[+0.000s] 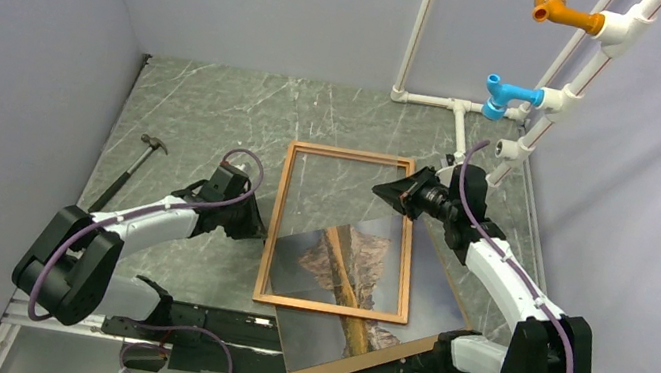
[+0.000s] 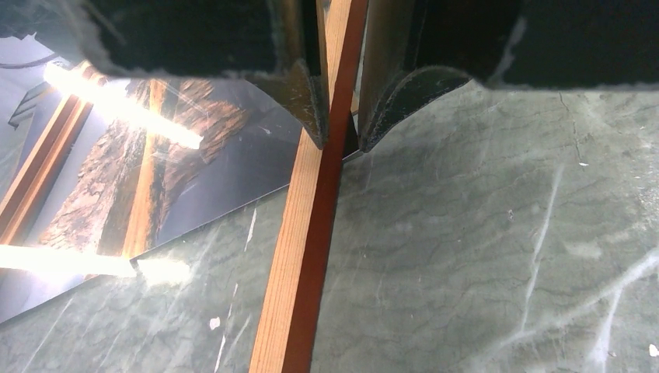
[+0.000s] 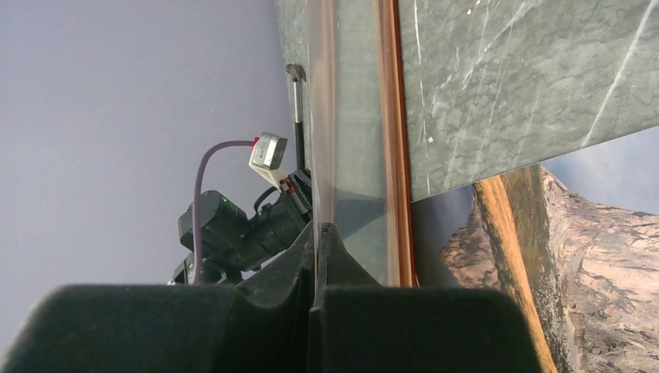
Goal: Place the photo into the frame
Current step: Place the photo frame item in the photo frame.
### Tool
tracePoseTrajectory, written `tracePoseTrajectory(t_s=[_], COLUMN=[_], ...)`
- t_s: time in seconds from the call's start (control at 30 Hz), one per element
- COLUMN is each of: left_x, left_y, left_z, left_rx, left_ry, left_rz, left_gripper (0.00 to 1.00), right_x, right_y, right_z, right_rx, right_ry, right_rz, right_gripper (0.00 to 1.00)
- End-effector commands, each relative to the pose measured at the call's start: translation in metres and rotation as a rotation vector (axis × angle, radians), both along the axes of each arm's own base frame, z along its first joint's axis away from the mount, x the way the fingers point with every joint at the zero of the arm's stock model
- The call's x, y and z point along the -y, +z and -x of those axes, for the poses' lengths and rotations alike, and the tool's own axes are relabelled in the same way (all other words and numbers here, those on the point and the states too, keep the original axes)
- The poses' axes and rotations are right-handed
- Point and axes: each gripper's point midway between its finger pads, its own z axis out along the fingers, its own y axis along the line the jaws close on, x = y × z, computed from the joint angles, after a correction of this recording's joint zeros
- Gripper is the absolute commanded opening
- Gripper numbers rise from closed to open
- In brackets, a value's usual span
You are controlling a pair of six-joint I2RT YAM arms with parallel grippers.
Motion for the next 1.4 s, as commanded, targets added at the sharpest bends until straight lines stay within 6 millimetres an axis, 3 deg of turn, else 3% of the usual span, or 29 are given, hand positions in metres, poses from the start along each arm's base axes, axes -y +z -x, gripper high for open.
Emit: tracePoseTrajectory(t_s=[0.0,0.2,0.5,0.77,1.03,1.37], left_x=[-0.005,-0.004,-0.002,-0.001,-0.001,0.000], left_y=[-0.006,-0.007,-0.008,-0.008,-0.008,-0.009], left_z=[0.001,0.001,0.001,0.001,0.001,0.001], left_rx=[-0.008,-0.014,-0.020,-0.023,-0.020,-0.025], left_ry=[-0.009,-0.014,-0.022,-0.029,-0.030,-0.037], left_rz=[-0.055,-0.056,-0.059,-0.062,-0.063,-0.069], left_gripper=[0.24,0.24,0.23,0.23,0.23,0.22], right_x=[-0.004,-0.005,-0.010,-0.013,-0.008,-0.005], right_y=[0.007,0.004,0.017,0.011,0.019,0.006], right_z=[0.002,0.003,0.002,0.001,-0.012,-0.013], right_rx=[0.040,0.036,0.103,0.101,0.154,0.137], right_ry=[0.027,0.046,0.093,0.134,0.105,0.108], right_rz=[-0.013,-0.008,0.006,0.030,0.096,0.128], right_gripper=[0.00,0.00,0.00,0.00,0.00,0.00])
